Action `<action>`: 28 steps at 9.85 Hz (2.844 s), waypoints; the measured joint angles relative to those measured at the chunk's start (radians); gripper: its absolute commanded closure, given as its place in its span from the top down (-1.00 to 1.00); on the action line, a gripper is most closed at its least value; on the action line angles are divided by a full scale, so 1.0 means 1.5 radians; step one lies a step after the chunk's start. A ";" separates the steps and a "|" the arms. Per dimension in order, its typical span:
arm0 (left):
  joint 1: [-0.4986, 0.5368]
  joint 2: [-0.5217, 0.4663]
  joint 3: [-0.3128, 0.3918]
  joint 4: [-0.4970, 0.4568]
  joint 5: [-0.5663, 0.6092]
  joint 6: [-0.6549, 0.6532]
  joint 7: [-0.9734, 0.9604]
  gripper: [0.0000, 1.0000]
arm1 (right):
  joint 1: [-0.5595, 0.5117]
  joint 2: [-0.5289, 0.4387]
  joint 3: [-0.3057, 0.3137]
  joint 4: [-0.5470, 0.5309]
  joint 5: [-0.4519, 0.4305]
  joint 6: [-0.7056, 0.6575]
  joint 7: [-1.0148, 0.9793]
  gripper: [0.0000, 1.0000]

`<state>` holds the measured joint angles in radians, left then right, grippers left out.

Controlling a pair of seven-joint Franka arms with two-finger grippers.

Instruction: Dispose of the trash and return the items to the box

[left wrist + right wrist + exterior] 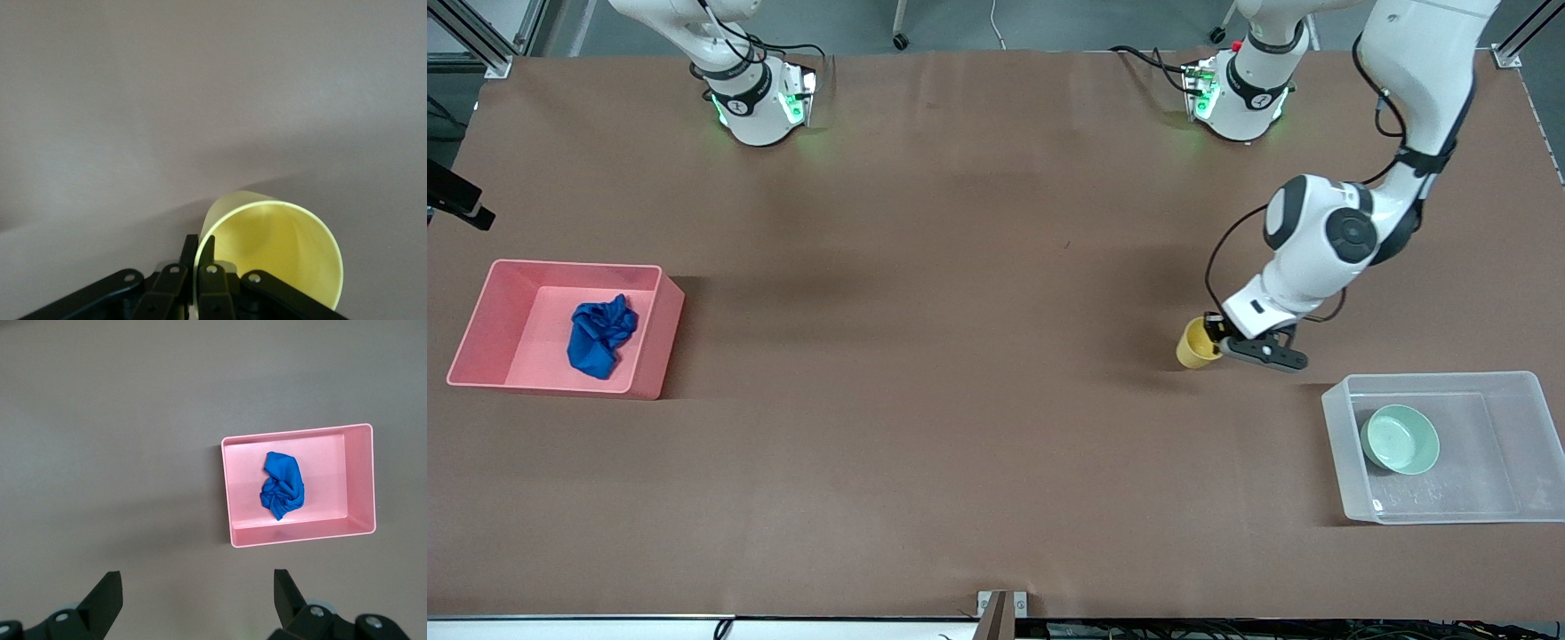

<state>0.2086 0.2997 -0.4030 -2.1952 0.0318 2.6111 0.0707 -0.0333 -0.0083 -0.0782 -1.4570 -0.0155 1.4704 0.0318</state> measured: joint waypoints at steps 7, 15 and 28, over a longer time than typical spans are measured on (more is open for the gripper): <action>0.133 0.099 0.013 0.391 0.000 -0.306 0.225 -1.00 | -0.001 0.000 0.000 0.000 0.000 0.000 -0.001 1.00; 0.171 0.340 0.107 0.564 0.005 -0.275 0.369 -0.70 | -0.001 0.000 0.000 0.000 0.000 -0.002 -0.001 1.00; 0.080 -0.042 0.095 0.397 0.012 -0.361 0.266 1.00 | -0.003 0.000 0.000 0.000 0.000 -0.002 -0.002 1.00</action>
<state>0.3284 0.2366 -0.2611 -1.5998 0.0492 2.0697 0.4699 -0.0374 -0.0087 -0.0785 -1.4569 -0.0156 1.4676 0.0292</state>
